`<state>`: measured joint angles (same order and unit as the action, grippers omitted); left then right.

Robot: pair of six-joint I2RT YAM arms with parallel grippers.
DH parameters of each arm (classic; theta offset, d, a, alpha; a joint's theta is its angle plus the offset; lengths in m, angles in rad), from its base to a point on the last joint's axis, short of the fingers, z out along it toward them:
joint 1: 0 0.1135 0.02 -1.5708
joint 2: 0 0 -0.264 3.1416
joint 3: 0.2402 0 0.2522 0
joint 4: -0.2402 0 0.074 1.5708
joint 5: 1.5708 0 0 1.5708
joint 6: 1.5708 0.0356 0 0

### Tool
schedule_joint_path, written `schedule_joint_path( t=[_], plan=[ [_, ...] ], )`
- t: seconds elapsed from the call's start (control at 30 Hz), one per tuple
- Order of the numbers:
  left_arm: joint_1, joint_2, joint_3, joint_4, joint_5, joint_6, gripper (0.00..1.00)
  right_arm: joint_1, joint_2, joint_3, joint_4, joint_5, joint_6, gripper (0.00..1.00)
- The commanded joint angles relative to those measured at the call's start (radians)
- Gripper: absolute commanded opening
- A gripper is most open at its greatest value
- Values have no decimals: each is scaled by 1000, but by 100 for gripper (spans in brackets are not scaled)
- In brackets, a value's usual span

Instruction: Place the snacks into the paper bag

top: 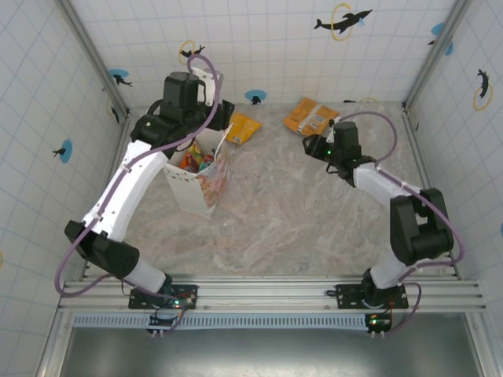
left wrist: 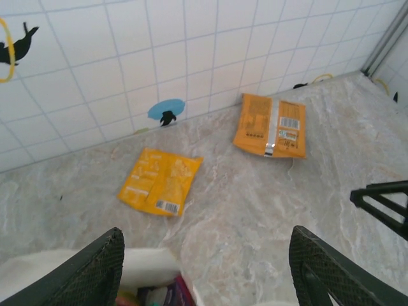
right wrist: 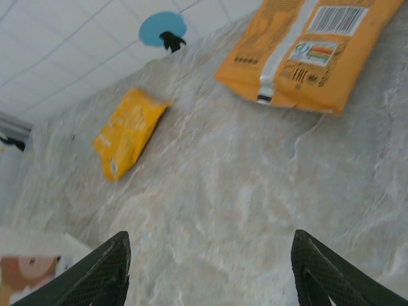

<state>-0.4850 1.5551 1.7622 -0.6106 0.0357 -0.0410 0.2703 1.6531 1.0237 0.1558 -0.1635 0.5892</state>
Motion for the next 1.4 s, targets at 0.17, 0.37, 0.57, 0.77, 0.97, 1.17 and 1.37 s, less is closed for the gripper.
schedule_joint_path(
  t=[0.17, 0.37, 0.57, 0.77, 0.97, 1.17, 1.37],
  plan=[
    [1, 100, 58, 237, 219, -45, 71, -60, 217, 199, 82, -59, 65, 65],
    [-73, 183, 116, 306, 168, -39, 71, -114, 352, 312, 62, -72, 98, 65],
    [-192, 313, 202, 255, 3, 42, 71, -168, 474, 435, 29, -103, 124, 65],
    [-231, 393, 215, 265, -17, 42, 71, -198, 578, 525, 21, -122, 153, 65],
    [-234, 431, 215, 265, 6, 14, 71, -210, 694, 626, 16, -151, 192, 63],
    [-236, 451, 214, 271, 25, -5, 71, -215, 780, 714, 25, -161, 234, 62],
    [-239, 464, 214, 277, 47, -18, 70, -219, 837, 742, 93, -182, 295, 57]
  ],
)
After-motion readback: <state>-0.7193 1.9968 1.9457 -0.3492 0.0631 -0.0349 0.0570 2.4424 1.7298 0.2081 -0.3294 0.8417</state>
